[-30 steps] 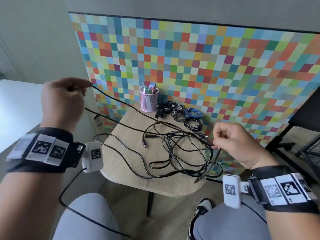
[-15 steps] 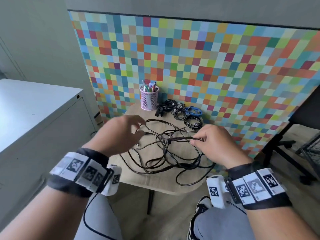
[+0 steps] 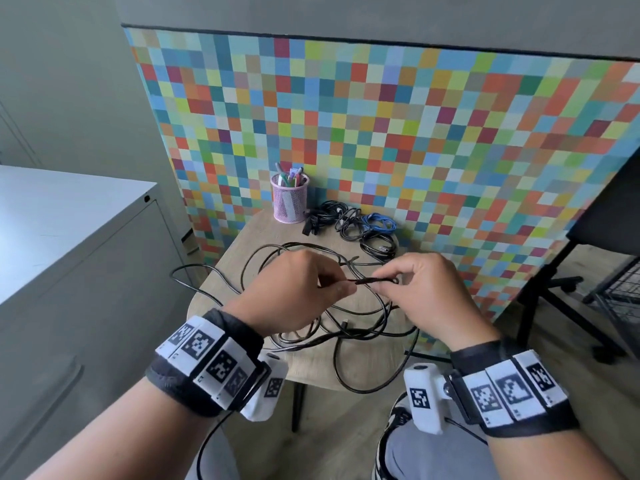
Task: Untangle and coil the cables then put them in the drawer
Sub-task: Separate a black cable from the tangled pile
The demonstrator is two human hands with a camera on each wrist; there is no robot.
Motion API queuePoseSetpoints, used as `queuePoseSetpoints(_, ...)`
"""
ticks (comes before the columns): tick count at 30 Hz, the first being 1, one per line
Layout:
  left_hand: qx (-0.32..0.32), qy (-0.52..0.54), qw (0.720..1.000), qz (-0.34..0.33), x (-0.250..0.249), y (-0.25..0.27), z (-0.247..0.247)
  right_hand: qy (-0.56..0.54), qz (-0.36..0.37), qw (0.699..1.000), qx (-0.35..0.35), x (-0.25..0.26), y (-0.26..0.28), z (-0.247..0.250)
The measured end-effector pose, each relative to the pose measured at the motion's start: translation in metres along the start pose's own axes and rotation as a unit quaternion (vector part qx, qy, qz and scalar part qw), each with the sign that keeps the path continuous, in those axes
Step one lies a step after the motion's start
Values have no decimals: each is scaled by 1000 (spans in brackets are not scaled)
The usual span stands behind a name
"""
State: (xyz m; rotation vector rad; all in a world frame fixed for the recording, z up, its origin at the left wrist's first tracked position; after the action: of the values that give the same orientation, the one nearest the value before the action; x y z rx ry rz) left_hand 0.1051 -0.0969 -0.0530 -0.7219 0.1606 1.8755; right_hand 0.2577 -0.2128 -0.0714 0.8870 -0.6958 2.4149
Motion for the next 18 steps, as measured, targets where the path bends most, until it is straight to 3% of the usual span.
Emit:
queuePoseSetpoints(5, -90, 42, 995, 23, 12, -2, 23, -34, -38, 996, 70, -14, 3, -1)
queuePoseSetpoints(9, -206, 133, 969, 26, 15, 0, 54, -6, -63, 990, 127, -18, 6, -7)
queuePoseSetpoints(13, -309, 198, 929, 39, 25, 4, 85, 40, -63, 989, 131, -20, 8, -9)
queuePoseSetpoints(18, -370, 251, 892, 66, 48, 10, 97, 59, -88, 989, 104, -22, 5, -12)
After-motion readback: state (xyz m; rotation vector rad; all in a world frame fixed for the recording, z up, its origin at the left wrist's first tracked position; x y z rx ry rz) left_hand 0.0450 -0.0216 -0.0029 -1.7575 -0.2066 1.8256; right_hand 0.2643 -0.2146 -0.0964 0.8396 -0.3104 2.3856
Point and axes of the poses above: each hand's wrist, its own y-axis away from the middle knuckle, its own z-axis out of the back of the hand, x = y × z, the point moved 8 cm from there along -y, towards the middle knuckle
